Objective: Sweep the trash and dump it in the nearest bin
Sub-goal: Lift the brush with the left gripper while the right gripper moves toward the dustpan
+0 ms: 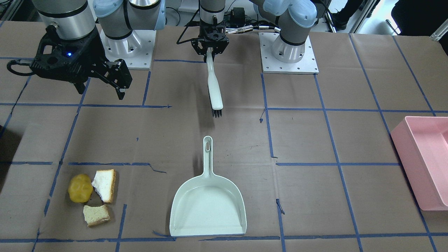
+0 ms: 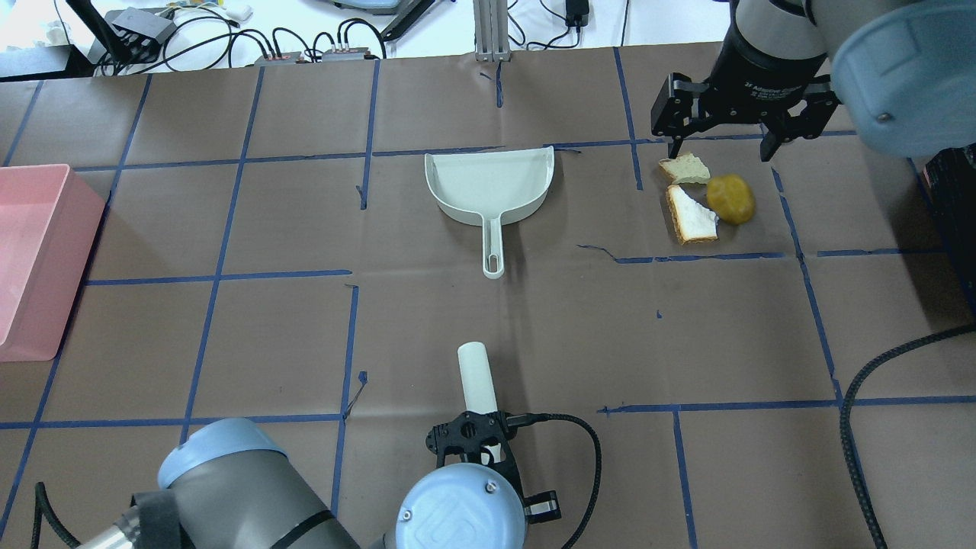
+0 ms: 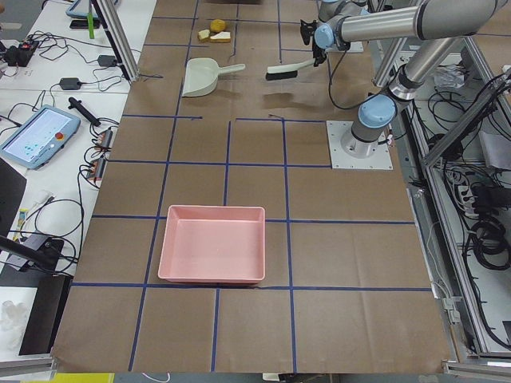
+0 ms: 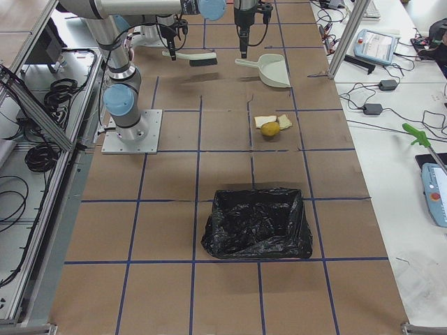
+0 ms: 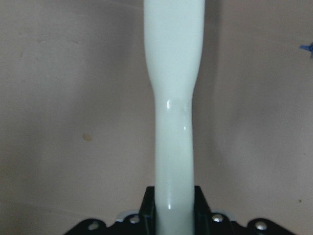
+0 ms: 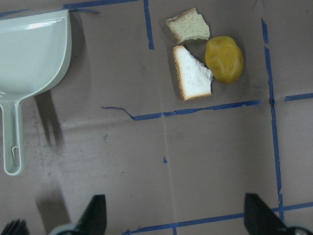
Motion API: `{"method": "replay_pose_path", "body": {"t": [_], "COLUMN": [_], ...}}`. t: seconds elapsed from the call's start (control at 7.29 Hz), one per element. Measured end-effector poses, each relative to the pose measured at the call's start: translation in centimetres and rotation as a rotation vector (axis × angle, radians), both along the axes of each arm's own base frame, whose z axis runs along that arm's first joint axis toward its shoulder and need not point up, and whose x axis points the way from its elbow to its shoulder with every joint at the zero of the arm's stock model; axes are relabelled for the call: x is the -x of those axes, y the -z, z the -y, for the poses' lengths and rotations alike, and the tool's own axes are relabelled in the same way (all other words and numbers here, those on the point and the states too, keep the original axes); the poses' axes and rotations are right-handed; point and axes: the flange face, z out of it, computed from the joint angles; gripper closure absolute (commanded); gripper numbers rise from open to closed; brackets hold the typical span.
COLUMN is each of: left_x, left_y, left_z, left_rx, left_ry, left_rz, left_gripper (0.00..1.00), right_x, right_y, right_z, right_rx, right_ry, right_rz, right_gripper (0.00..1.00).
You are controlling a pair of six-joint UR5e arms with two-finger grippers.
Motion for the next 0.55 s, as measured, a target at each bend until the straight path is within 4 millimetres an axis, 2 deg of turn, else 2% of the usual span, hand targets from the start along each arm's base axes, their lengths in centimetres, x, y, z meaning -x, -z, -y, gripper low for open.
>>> {"method": "replay_pose_path", "body": {"t": [0.55], "left_x": [-7.0], "left_y": [-3.3], "left_z": [6.7], "left_rx": [0.019], "left_ry": [0.152], "left_rz": [0.079], "left_gripper": [1.0], "right_x": [-0.5], "right_y": [-0.1], "right_z": [0.0], "right_rx": [0.003], "right_ry": [0.004], "right_rz": [0.006], "right_gripper": [0.0]}}
